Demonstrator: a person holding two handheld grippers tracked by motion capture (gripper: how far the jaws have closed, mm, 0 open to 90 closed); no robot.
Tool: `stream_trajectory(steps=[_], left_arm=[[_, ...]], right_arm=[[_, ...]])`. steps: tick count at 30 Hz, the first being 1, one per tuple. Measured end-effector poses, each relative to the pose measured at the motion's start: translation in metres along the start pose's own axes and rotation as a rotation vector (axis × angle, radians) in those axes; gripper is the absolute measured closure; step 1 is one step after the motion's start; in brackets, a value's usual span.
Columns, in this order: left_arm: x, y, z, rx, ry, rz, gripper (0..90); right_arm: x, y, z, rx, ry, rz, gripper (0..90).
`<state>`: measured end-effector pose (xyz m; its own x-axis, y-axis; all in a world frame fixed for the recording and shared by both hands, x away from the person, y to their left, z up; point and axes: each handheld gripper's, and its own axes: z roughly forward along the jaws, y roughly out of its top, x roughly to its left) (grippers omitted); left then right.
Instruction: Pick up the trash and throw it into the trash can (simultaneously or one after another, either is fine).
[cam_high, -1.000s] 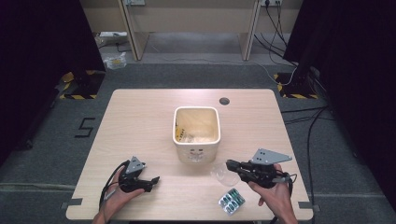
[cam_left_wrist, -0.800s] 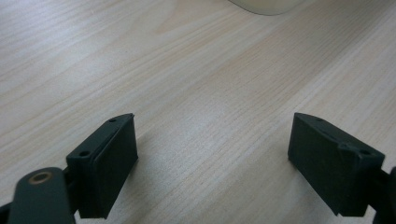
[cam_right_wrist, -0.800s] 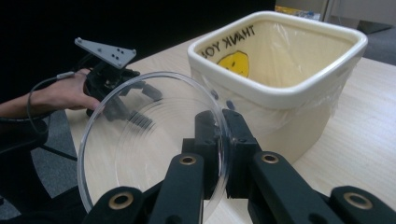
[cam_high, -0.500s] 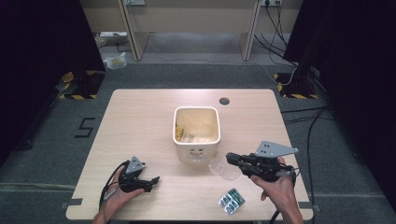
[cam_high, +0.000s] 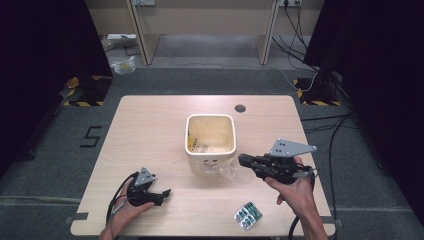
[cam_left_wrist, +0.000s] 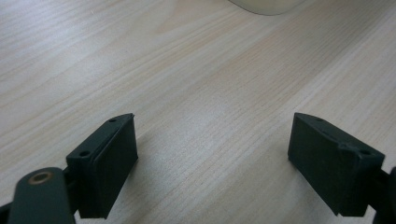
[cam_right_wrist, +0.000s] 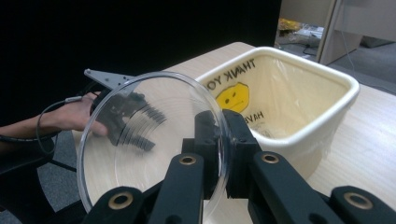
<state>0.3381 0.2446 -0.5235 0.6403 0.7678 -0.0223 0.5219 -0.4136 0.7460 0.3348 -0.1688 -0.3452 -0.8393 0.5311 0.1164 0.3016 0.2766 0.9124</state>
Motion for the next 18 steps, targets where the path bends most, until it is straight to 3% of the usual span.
stream_trajectory(steps=[11, 18], left_arm=[[0.000, 0.000, 0.000, 0.000, 0.000, 0.000, 14.6], [0.000, 0.000, 0.000, 0.000, 0.000, 0.000, 14.6]], right_arm=[[-0.011, 0.029, 0.017, -0.020, 0.001, 0.003, 85.8], [-0.026, 0.041, 0.029, -0.042, -0.008, 0.039, 85.8]])
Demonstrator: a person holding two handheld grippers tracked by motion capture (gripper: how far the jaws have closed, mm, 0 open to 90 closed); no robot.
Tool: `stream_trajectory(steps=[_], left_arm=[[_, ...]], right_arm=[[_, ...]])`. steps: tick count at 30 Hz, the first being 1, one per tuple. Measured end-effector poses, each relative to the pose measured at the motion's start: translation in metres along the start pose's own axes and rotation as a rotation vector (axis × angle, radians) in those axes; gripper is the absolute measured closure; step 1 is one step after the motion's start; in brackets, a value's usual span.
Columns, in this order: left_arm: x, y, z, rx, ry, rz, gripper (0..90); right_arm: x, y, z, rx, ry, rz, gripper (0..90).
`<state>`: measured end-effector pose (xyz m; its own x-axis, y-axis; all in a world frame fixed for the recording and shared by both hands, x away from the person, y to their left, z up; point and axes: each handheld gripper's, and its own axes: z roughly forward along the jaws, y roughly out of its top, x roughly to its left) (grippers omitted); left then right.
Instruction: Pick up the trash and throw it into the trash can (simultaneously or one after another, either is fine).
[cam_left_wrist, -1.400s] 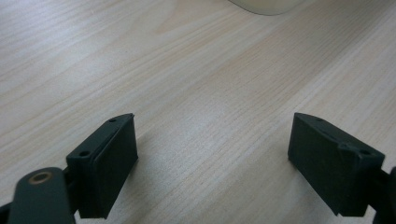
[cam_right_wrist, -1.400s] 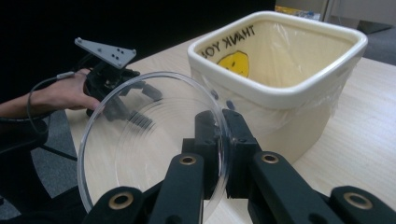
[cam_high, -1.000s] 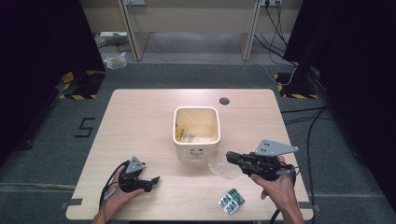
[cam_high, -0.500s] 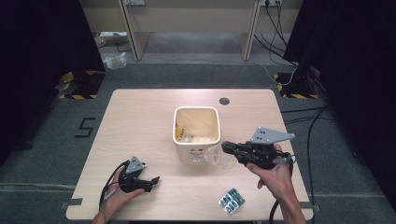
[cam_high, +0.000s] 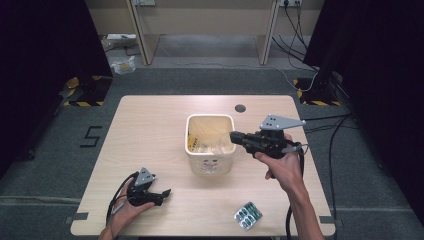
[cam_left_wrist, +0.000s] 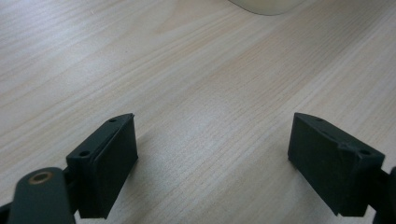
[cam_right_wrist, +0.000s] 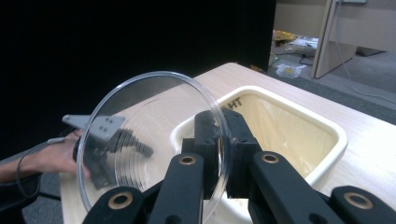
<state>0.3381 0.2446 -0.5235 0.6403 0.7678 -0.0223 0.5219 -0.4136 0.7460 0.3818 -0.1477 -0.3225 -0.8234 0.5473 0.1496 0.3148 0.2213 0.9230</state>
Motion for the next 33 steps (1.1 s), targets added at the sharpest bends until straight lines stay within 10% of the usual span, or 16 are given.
stream_trajectory(steps=[15, 33], left_arm=[[0.000, 0.000, 0.000, 0.000, 0.000, 0.000, 14.6], [0.000, 0.000, 0.000, 0.000, 0.000, 0.000, 14.6]], right_arm=[[-0.032, 0.007, 0.029, -0.005, -0.071, 0.065, 85.8], [-0.050, -0.012, 0.076, 0.153, -0.143, 0.057, 84.7]])
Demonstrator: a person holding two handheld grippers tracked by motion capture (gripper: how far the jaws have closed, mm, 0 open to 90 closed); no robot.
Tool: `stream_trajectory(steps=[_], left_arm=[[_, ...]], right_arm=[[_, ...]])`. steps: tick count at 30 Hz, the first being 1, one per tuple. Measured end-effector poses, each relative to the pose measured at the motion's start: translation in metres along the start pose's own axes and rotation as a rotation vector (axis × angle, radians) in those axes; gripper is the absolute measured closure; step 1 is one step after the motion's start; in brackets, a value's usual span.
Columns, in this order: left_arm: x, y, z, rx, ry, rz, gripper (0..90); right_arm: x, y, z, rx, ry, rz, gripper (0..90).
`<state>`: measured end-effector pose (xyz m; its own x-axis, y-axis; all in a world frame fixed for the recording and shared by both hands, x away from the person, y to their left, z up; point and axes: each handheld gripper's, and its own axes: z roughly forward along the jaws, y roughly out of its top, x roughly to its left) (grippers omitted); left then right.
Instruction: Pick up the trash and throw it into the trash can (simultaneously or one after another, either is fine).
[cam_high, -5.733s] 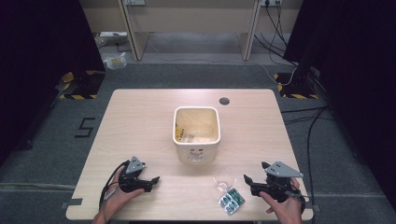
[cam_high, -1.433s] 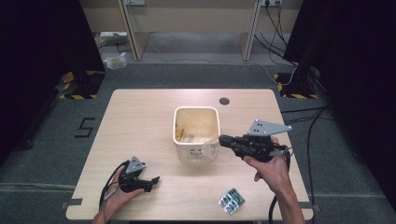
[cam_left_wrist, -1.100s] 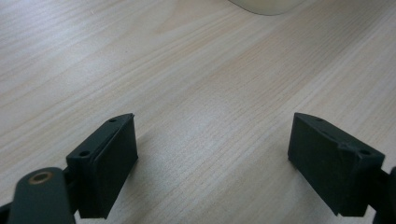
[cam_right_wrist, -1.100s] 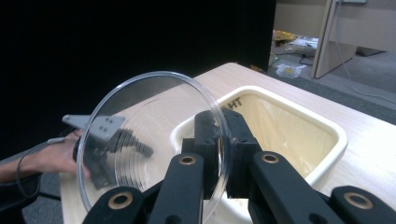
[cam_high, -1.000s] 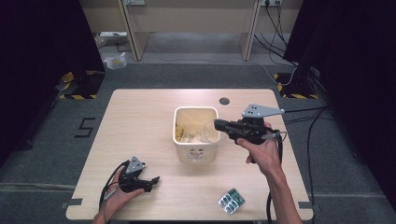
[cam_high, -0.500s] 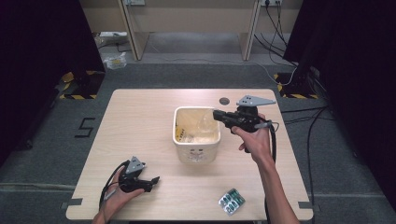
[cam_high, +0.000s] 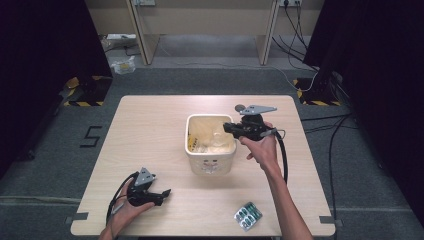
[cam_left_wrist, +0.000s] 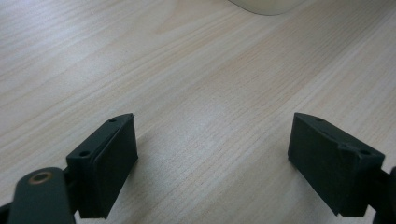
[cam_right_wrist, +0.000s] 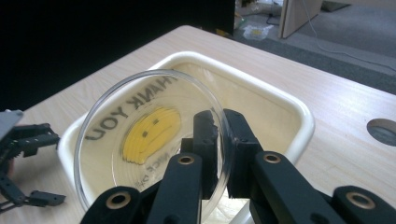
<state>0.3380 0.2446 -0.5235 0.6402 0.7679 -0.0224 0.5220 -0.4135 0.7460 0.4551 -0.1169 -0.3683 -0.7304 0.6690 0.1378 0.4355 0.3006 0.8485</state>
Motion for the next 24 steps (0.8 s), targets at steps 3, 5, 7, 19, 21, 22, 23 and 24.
stream_trajectory(steps=[3, 5, 7, 19, 21, 22, 23, 24], left_arm=[[0.000, 0.000, 0.000, 0.000, 0.000, 0.000, 14.6], [0.000, 0.000, 0.000, 0.000, 0.000, 0.000, 14.6], [0.000, 0.000, 0.000, 0.000, 0.000, 0.000, 14.6], [0.000, 0.000, 0.000, 0.001, 0.000, 0.001, 14.6], [0.000, 0.000, 0.000, 0.000, 0.000, 0.000, 14.6], [0.000, 0.000, 0.000, 0.000, 0.000, 0.000, 14.6], [0.000, 0.000, 0.000, 0.000, 0.000, 0.000, 14.6], [0.000, 0.000, 0.000, 0.001, 0.000, 0.001, 14.6]], right_arm=[[0.001, -0.001, 0.010, 0.027, 0.003, -0.004, 84.2], [0.001, -0.001, 0.011, 0.031, 0.003, -0.006, 84.1], [0.001, -0.002, 0.016, 0.045, -0.004, -0.015, 83.8], [0.002, -0.001, 0.021, 0.048, -0.037, 0.001, 44.7], [0.002, 0.001, 0.015, 0.027, -0.051, 0.009, 38.4], [0.002, 0.001, 0.011, 0.015, -0.055, 0.013, 35.5], [0.003, 0.001, 0.007, 0.005, -0.057, 0.015, 33.3], [0.003, 0.001, 0.002, -0.007, -0.062, 0.014, 31.1]])
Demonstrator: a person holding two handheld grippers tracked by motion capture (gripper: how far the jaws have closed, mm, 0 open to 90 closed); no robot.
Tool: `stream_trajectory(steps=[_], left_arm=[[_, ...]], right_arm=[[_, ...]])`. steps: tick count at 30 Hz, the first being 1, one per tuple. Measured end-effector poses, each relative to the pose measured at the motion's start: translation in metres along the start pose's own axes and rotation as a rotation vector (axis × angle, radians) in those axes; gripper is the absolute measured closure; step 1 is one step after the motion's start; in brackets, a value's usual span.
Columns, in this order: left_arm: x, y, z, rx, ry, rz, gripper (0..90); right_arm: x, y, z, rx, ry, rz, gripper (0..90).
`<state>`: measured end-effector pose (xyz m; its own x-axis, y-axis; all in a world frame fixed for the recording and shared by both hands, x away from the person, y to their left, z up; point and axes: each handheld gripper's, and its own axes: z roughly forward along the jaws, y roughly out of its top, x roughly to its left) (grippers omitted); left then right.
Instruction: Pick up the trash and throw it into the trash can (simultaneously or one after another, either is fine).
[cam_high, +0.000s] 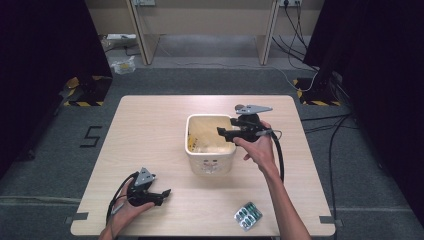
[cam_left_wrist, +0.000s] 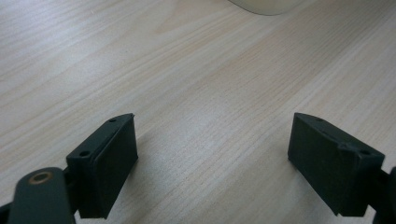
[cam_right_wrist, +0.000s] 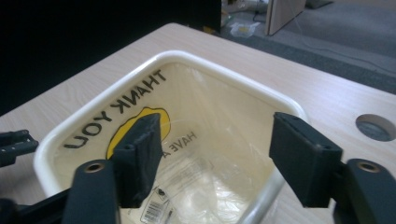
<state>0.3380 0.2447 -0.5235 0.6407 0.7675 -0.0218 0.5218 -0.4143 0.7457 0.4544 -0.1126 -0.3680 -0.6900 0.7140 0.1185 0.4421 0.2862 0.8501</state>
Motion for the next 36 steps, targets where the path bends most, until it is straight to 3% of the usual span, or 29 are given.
stream_trajectory(steps=[7, 14, 23, 36], left_arm=[[0.000, 0.000, 0.000, 0.000, 0.000, 0.000, 14.6], [0.000, 0.000, 0.000, -0.001, 0.000, -0.001, 14.6], [0.000, 0.000, 0.000, 0.000, 0.000, 0.000, 14.6], [0.000, 0.000, 0.000, 0.000, 0.000, 0.001, 14.6]], right_arm=[[0.004, -0.010, -0.037, -0.033, -0.053, -0.021, 17.4], [0.008, -0.033, -0.064, -0.042, -0.078, -0.027, 15.4], [0.013, -0.065, -0.084, -0.019, -0.142, -0.040, 15.4], [0.034, -0.107, -0.103, 0.002, -0.154, -0.057, 15.4]])
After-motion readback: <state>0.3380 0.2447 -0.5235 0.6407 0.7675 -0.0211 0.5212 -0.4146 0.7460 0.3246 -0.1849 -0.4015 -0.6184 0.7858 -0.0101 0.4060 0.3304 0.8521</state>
